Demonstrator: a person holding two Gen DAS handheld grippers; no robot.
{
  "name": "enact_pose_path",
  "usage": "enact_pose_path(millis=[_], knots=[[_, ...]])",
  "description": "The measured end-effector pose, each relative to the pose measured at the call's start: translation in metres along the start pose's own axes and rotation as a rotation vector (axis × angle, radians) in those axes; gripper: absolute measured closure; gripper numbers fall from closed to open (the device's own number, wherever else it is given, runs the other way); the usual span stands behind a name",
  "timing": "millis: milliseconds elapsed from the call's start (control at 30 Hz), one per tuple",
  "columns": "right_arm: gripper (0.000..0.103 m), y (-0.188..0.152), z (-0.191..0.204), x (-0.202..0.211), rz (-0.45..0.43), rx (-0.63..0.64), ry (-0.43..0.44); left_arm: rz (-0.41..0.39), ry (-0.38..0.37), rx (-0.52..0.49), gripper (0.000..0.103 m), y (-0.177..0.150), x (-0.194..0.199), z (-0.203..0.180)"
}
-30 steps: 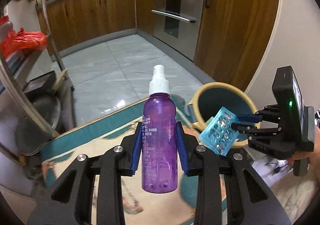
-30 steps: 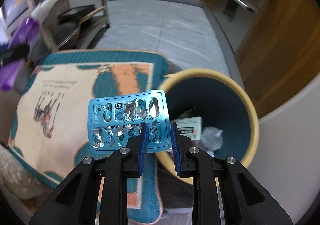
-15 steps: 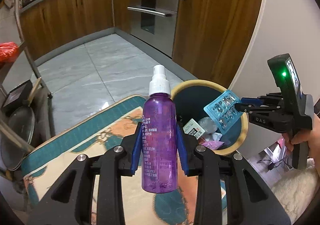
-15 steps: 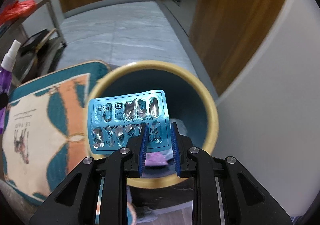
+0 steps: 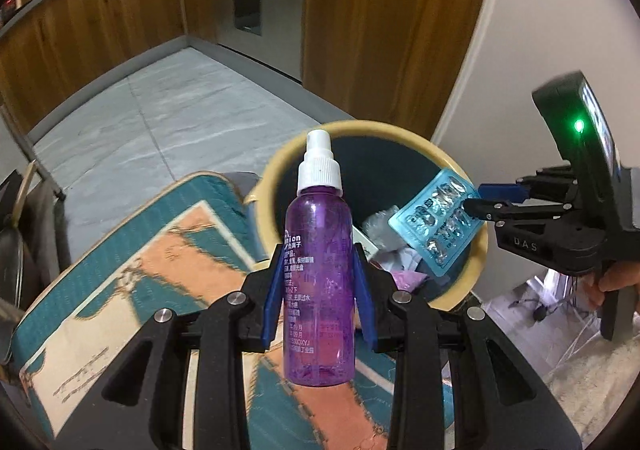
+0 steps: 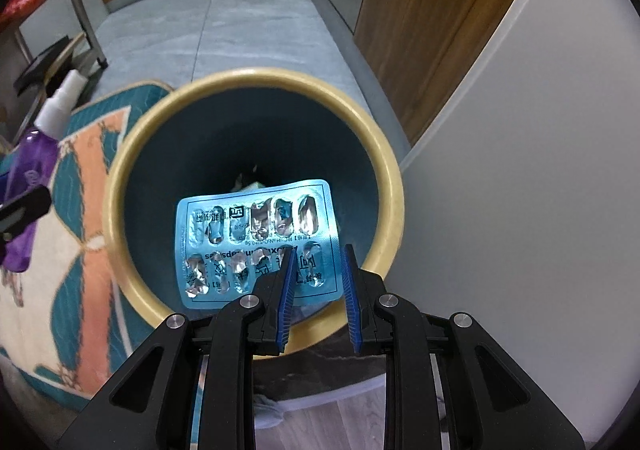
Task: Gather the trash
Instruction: 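Carry the blister pack over the bin with the right tool while the left carries the spray bottle, then open the right tool to drop the blister pack while the left drops the spray bottle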
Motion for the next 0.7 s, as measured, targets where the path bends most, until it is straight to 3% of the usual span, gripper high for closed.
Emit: enact_pose_path(millis=[200,500,567,633,700], knots=[[0.079,-0.004,0.005,-0.009,0.030,0.035,-0.016,0.025,0.020,-0.027,0.071,0.006,-0.025,-0.005],[0.079,0.002,0.007,-0.014,0.030,0.029,-0.019,-0.020,0.013,0.014,0.070,0.017,-0.027,-0.002],[0.079,0.003,0.007,-0.015,0.029,0.027,-0.022,-0.034,0.006,0.020,0.067,0.019,-0.024,-0.001],[0.079,0.002,0.008,-0.015,0.029,0.030,-0.025,-0.040,0.008,0.029,0.051,0.020,-0.021,-0.001],[0.079,0.002,0.009,-0.013,0.028,0.037,-0.029,-0.050,0.010,0.035,0.050,0.021,-0.018,0.000]])
Point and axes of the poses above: each gripper's, at about its wrist camera, not at the fingertips, and x roughly against the way its jaws point, z to its left, y to its top, the point moved 7 cm from there along -x, roughly the way its jaws point, and after that the axes turned 6 degrees about -y, right-handed, at the moved point
